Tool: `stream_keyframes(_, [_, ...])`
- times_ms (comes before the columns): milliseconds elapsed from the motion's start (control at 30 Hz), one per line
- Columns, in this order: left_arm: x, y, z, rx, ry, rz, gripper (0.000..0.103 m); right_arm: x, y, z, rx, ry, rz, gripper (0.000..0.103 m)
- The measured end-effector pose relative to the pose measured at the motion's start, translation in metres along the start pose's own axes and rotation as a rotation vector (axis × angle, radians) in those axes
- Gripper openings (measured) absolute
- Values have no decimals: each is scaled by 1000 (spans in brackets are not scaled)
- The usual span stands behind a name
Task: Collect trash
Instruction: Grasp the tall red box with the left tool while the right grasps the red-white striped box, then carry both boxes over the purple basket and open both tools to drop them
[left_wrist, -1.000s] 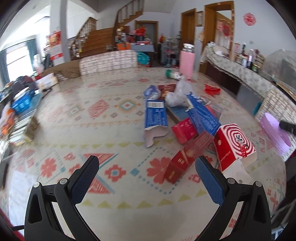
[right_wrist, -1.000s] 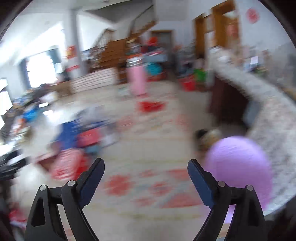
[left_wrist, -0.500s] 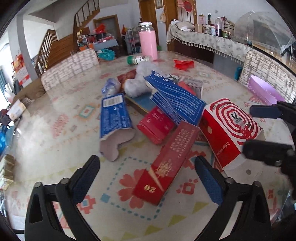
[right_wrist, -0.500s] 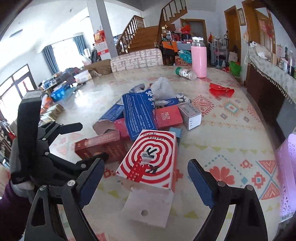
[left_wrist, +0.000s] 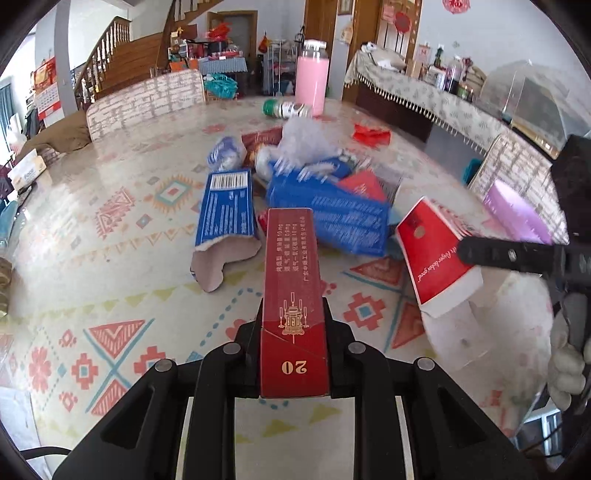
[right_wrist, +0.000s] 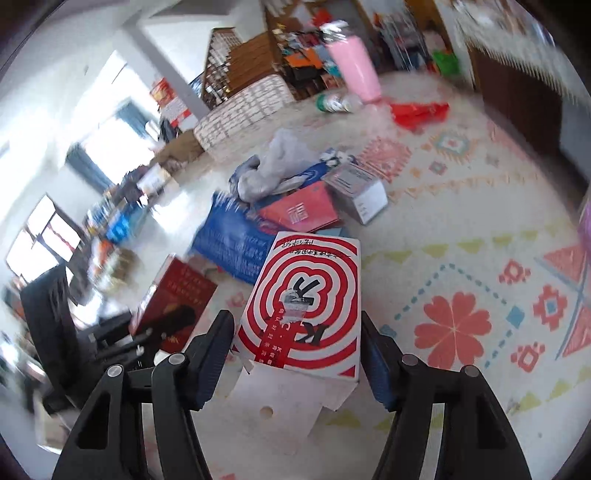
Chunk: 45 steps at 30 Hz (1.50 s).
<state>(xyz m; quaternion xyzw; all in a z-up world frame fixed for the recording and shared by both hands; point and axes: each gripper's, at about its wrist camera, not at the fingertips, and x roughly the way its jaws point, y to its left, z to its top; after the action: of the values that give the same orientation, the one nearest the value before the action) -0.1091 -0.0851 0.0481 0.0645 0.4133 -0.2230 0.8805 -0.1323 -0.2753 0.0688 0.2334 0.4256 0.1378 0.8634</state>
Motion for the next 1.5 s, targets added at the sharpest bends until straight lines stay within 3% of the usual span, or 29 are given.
stream_keyframes(200, [-25, -14, 9, -14, -37, -34, 21, -28, -32, 11, 219, -11, 181, 69])
stream_keyframes(267, [-33, -18, 11, -16, -55, -43, 21, -37, -38, 12, 242, -28, 199, 69])
stream_keyframes(633, [-60, -46, 20, 1, -137, -40, 21, -97, -31, 13, 100, -239, 111, 67])
stream_keyframes(800, [-74, -56, 18, 9, -162, -42, 21, -132, -22, 0, 47, -361, 156, 66])
stream_keyframes(900, [-69, -67, 24, 28, -153, -47, 21, -140, -12, 1, -57, -453, 69, 63])
stream_keyframes(1033, [-66, -79, 25, 51, -149, -55, 21, -126, -20, 21, -21, -434, 96, 58])
stream_keyframes(1300, [-59, -82, 32, 35, -127, -98, 21, -134, -45, 12, 24, -420, 98, 58])
stream_keyframes(1500, [-49, -126, 55, 92, -126, -197, 21, -173, -84, 9, 72, -475, 4, 58])
